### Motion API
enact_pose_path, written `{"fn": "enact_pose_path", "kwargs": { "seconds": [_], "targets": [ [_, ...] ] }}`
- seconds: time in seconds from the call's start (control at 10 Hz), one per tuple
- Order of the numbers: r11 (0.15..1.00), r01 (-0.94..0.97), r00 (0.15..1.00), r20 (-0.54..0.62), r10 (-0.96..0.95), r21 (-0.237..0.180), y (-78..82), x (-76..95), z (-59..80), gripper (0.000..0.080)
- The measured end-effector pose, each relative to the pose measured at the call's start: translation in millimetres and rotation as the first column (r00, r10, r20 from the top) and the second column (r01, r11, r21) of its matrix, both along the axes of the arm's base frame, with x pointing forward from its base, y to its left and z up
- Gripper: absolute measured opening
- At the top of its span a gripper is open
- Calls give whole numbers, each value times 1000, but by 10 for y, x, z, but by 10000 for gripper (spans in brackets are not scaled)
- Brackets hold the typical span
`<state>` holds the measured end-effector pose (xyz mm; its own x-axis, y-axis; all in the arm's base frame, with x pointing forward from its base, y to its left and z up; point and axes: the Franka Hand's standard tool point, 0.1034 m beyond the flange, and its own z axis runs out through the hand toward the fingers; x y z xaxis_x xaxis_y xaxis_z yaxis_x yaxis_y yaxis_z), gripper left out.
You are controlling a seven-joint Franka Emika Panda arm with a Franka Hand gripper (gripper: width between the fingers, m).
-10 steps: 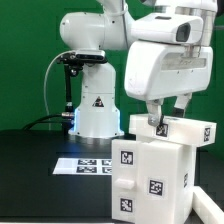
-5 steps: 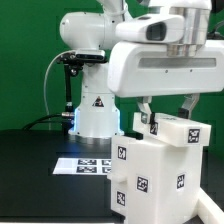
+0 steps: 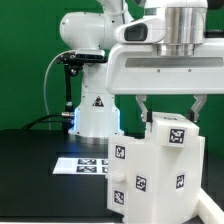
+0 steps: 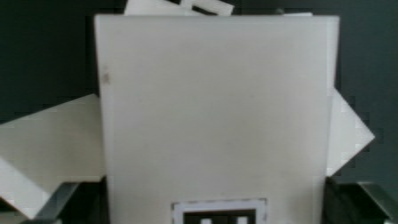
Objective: Assemble cabinet
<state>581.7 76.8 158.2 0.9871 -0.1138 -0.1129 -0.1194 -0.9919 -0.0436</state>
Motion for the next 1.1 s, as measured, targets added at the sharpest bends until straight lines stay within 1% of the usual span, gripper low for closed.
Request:
{"fn": "enact_pose_path", "kwargs": {
  "seconds": [0.2,0.4,0.6,0.8,1.1],
  "targets": [
    [994,113,994,-6,-113,-5,11,3,3,551],
    [945,326,945,-15,-326,13,25,21,-1,551],
    [843,536,844,-4,-536,37,27,19,-10,551],
    [716,697,716,0,-698,40,40,34,-8,551],
    [559,829,559,-22,-829,13,60,39,1,551]
  ]
}}
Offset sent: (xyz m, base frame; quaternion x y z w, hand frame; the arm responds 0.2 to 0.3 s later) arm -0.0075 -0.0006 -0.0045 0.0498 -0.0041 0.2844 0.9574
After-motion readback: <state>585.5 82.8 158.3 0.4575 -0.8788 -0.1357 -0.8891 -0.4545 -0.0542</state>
